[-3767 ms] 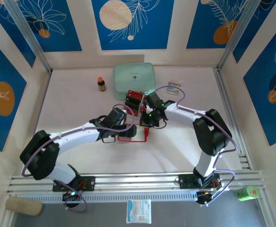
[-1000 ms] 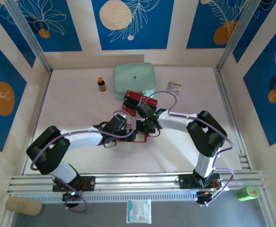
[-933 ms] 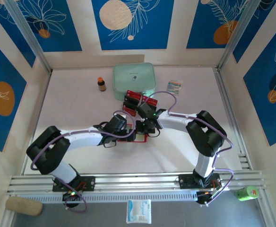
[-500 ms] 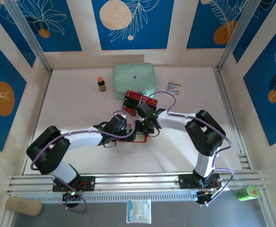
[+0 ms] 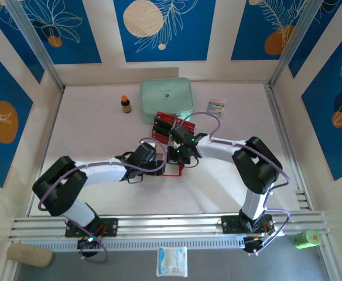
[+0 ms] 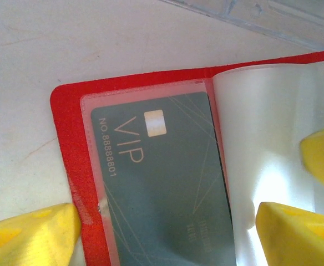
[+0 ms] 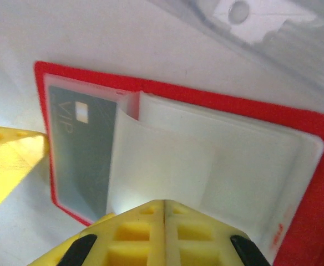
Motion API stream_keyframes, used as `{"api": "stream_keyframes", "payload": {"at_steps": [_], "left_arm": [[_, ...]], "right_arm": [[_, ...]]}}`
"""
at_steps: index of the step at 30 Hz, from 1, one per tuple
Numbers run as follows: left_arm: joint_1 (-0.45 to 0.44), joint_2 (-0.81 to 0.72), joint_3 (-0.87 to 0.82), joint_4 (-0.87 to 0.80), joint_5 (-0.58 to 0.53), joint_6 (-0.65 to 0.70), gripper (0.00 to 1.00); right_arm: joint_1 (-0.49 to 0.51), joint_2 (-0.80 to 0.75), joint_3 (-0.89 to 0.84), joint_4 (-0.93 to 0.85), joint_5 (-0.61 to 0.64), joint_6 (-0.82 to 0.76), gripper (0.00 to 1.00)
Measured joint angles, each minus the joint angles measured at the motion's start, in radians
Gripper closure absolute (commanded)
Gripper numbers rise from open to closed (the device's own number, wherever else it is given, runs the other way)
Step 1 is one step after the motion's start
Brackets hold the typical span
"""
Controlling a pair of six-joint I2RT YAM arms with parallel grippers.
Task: Put the credit cards into the card holder
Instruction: Flip over the card slot on the card holder.
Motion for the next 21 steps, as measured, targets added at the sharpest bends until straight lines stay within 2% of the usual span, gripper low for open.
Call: {"api": "stream_keyframes", "payload": {"at_steps": [9, 21], "left_arm": [[0.000, -0.006, -0.011, 0.013, -0.003, 0.000, 0.19], [0.000, -0.011, -0.022, 0.030, -0.004, 0.000, 0.19]], "right_arm": [[-0.039, -0.064, -0.049, 0.047, -0.016, 0.055, 0.66], [-0.039, -0.003, -0.049, 0.089, -0.053, 0.068, 0.65]]}}
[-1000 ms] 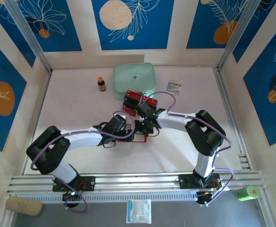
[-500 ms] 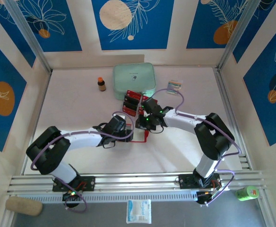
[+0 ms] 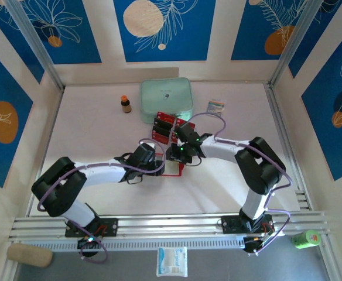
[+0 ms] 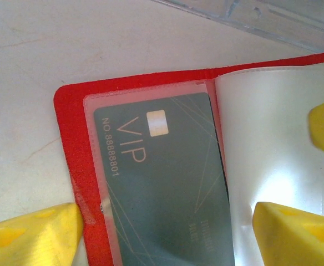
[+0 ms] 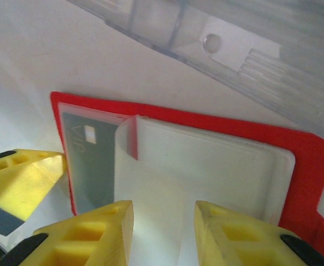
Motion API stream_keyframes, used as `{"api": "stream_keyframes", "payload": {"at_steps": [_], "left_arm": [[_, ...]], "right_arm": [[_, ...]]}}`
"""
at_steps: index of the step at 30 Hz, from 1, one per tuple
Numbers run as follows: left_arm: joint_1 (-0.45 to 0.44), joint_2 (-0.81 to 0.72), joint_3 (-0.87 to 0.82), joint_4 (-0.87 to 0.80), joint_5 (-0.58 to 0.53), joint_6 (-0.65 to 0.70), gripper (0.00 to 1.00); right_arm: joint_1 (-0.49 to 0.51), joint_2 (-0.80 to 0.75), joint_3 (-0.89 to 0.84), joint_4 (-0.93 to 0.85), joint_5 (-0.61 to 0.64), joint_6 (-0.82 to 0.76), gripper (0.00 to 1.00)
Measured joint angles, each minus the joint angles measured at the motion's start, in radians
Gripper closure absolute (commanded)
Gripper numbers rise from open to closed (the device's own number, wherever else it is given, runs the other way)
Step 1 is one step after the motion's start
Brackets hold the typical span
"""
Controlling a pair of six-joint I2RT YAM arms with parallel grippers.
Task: Put the credit cards into the card holder
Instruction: Flip over the card slot on the card holder.
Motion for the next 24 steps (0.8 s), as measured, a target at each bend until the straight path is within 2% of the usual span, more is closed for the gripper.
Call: {"api": "stream_keyframes", "payload": {"at_steps": [7, 13, 14, 24], "left_arm": [[0.000, -0.001, 0.000, 0.001, 0.001, 0.000, 0.15], [0.000, -0.027, -0.004, -0.010, 0.022, -0.001, 0.03], [0.002, -0.042, -0.008, -0.022, 0.024, -0.002, 0.00], [0.062, -0.275, -0.036, -0.119, 0.039, -0.003, 0.00]], "right_arm": [[0.004, 0.018, 0.003, 0.008, -0.022, 0.000, 0.65], [0.023, 0.011, 0.014, 0.010, -0.032, 0.009, 0.60], [0.026, 0.006, 0.014, 0.010, -0.035, 0.014, 0.59], [0.061, -0.023, 0.056, 0.031, -0.044, 0.075, 0.45]]}}
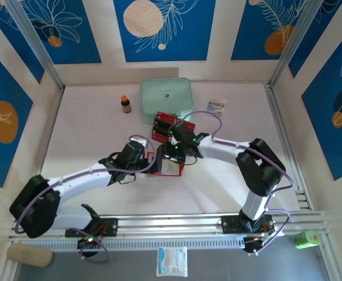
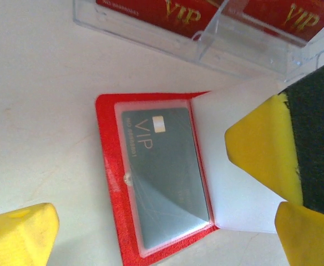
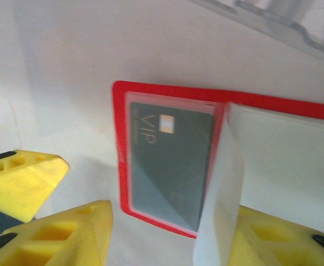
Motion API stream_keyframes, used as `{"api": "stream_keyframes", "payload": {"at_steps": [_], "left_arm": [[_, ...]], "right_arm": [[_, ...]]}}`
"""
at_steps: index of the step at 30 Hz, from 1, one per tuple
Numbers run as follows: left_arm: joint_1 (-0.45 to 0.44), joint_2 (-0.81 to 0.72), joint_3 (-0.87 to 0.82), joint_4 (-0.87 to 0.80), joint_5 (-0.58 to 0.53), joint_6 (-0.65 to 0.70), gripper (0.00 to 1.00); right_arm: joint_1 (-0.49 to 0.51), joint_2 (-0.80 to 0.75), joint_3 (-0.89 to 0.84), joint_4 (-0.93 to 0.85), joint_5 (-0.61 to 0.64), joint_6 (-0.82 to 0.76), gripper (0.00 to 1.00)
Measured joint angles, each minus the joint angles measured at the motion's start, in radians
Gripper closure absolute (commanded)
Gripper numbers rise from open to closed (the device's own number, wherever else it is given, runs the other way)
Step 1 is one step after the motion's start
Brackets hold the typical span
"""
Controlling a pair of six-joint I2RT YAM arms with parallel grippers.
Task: Put the credit cards into the card holder
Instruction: Flip over the card slot on the card holder.
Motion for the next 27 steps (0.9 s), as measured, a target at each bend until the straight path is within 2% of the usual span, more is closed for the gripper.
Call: {"api": "stream_keyframes", "payload": {"at_steps": [7, 16, 27], "left_arm": [[0.051, -0.105, -0.049, -0.037, 0.000, -0.008, 0.00], [0.076, -0.121, -0.087, -0.043, 0.000, -0.016, 0.00], [0.080, -0.084, -0.094, -0.029, 0.009, -0.015, 0.00]], "right_arm": [[0.032, 0.048, 0.063, 0.019, -0.015, 0.023, 0.43], [0.045, 0.185, 0.108, 0.046, -0.052, 0.060, 0.43], [0.026, 0.134, 0.067, 0.062, -0.051, 0.071, 0.48]]}}
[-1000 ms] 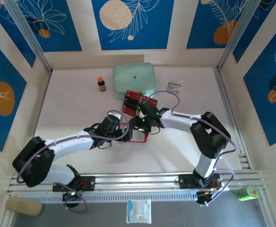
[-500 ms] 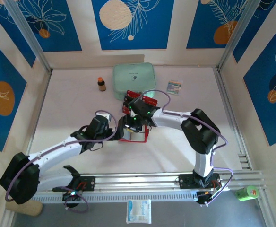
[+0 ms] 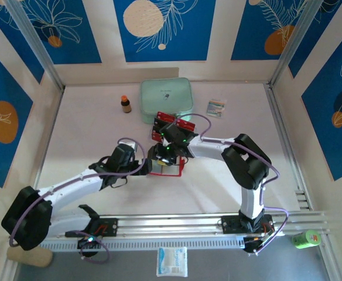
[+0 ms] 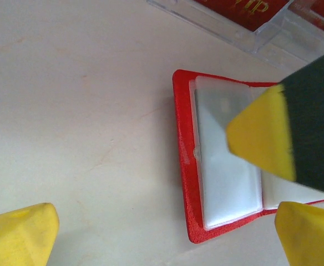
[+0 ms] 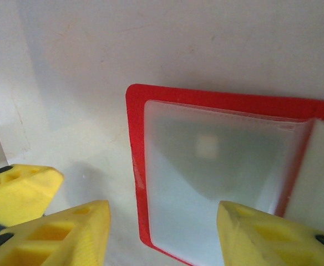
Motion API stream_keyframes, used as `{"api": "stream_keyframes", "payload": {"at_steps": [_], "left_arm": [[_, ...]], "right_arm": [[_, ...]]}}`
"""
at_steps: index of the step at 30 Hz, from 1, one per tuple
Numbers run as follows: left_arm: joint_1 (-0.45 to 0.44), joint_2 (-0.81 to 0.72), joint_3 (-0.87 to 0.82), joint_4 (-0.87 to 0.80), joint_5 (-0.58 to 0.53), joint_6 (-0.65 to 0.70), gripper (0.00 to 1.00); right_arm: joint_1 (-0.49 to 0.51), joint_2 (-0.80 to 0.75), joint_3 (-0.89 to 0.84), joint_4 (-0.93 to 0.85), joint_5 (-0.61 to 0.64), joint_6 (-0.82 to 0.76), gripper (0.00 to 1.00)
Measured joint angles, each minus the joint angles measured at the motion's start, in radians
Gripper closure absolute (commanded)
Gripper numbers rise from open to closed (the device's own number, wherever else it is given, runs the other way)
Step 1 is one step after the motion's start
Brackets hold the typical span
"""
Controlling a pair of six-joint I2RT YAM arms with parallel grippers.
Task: Put the credit cards into the card holder
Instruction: Flip over the card slot on the card holder.
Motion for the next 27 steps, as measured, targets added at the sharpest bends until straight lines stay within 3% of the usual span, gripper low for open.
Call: {"api": "stream_keyframes", "payload": {"at_steps": [8, 14, 19, 27], "left_arm": [[0.000, 0.089, 0.005, 0.024, 0.018, 0.004, 0.00], [0.002, 0.135, 0.039, 0.026, 0.030, 0.012, 0.00], [0.002, 0.137, 0.054, 0.034, 0.032, 0.016, 0.00], [0.002, 0.137, 0.054, 0.037, 0.032, 0.018, 0.00]], "right_arm": [[-0.021, -0.011, -0.038, 0.010, 0.000, 0.021, 0.63], [-0.021, -0.011, -0.040, 0.022, -0.009, 0.026, 0.65], [-0.021, -0.007, -0.040, 0.022, -0.020, 0.032, 0.79], [-0.021, 0.031, -0.038, 0.027, -0.037, 0.045, 0.91]]}}
